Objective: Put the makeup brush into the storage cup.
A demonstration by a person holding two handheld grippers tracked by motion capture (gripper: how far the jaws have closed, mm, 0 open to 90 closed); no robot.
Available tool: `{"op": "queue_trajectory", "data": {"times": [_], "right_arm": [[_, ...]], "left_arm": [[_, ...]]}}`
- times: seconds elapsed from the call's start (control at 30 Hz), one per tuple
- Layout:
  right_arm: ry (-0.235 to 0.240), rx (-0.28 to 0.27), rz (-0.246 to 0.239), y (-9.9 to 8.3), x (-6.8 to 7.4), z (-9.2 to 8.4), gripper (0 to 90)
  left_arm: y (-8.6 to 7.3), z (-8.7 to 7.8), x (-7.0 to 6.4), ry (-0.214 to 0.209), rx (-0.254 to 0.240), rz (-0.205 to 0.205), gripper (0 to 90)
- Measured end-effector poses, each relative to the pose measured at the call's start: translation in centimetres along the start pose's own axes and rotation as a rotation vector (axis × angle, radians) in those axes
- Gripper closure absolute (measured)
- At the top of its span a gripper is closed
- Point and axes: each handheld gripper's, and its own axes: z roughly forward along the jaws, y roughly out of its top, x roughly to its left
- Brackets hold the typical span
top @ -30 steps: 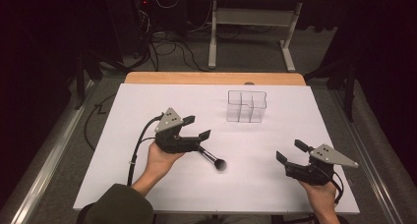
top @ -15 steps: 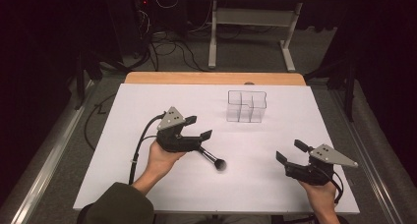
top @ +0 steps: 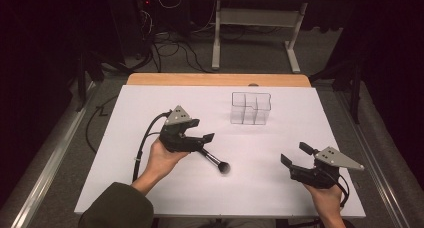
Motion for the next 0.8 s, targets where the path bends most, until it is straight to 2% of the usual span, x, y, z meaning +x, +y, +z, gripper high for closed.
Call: {"op": "queue_trajectory", "data": {"times": [0.4, 0.43, 0.47, 0.5, 0.53, 0.57, 0.63, 0.8], "right_arm": [[-0.001, 0.003, 0.002, 0.0, 0.0, 0.0, 22.9], [-0.001, 0.003, 0.002, 0.0, 0.0, 0.0, 22.9], [-0.001, 0.003, 0.002, 0.0, 0.0, 0.0, 22.9], [-0.002, 0.004, 0.002, 0.0, 0.0, 0.0, 22.9], [-0.002, 0.003, -0.004, 0.0, 0.0, 0.0, 22.9], [-0.002, 0.003, -0.006, 0.0, 0.0, 0.0, 22.9], [-0.002, 0.002, -0.007, 0.0, 0.0, 0.0, 22.9], [-0.002, 0.002, -0.007, 0.0, 0.0, 0.0, 22.9]], "left_arm": [[0.5, 0.0, 0.2, -0.002, 0.083, 0.015, 29.1], [0.6, 0.1, 0.3, 0.012, 0.105, 0.014, 29.2], [0.6, 0.1, 0.3, 0.012, 0.105, 0.014, 29.2], [0.8, 0.2, 0.3, 0.017, 0.135, 0.014, 29.2], [0.8, 0.2, 0.3, 0.017, 0.135, 0.014, 29.2], [1.0, 0.3, 0.3, 0.019, 0.166, 0.023, 29.2], [1.1, 0.3, 0.2, 0.02, 0.183, 0.028, 29.2], [1.5, 0.6, 0.1, 0.004, 0.243, 0.044, 29.1]]}}
